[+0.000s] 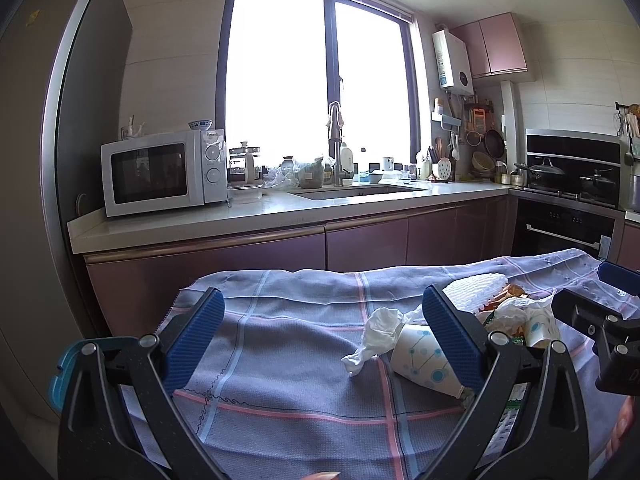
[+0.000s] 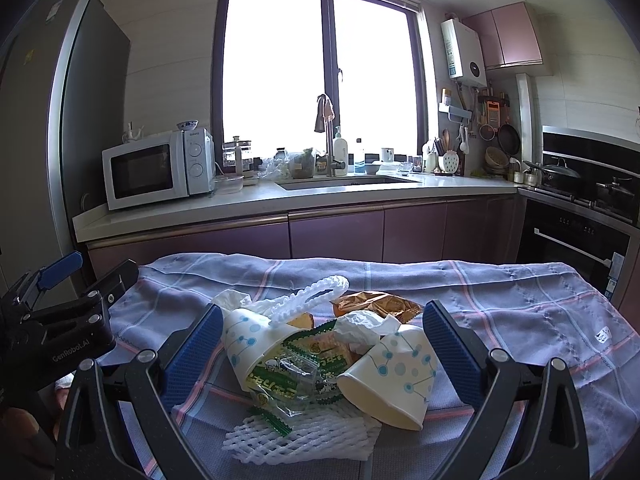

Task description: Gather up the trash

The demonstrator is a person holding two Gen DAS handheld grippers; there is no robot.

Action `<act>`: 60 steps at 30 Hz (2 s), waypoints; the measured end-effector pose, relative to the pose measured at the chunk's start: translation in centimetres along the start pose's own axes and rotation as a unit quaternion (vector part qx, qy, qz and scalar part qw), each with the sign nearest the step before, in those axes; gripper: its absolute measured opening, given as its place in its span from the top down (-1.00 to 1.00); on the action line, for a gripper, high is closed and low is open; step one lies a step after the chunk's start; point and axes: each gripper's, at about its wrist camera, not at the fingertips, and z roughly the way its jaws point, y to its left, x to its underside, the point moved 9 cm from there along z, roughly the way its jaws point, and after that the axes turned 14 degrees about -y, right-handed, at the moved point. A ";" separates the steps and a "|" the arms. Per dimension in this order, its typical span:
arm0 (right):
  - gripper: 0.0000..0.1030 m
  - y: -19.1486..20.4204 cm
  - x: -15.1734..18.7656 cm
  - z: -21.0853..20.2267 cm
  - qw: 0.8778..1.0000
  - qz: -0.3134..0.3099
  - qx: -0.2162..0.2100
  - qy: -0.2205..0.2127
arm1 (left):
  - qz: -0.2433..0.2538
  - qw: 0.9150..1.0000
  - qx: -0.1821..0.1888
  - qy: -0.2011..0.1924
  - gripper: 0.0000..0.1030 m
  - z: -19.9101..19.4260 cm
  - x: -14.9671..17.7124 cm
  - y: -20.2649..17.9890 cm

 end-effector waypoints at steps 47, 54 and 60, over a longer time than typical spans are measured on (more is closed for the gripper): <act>0.45 -6.9 8.6 2.7 0.988 -0.029 0.037 0.150 | 0.006 0.973 0.148 0.180 -0.65 7.9 8.7 -3.9; 0.86 -7.8 7.7 2.7 0.989 -0.004 0.024 0.145 | -0.009 0.959 0.166 0.231 -0.19 11.4 10.4 -2.8; 0.93 -8.4 6.1 2.4 0.991 0.021 0.011 0.133 | -0.031 0.935 0.214 0.281 0.49 13.6 12.8 -4.2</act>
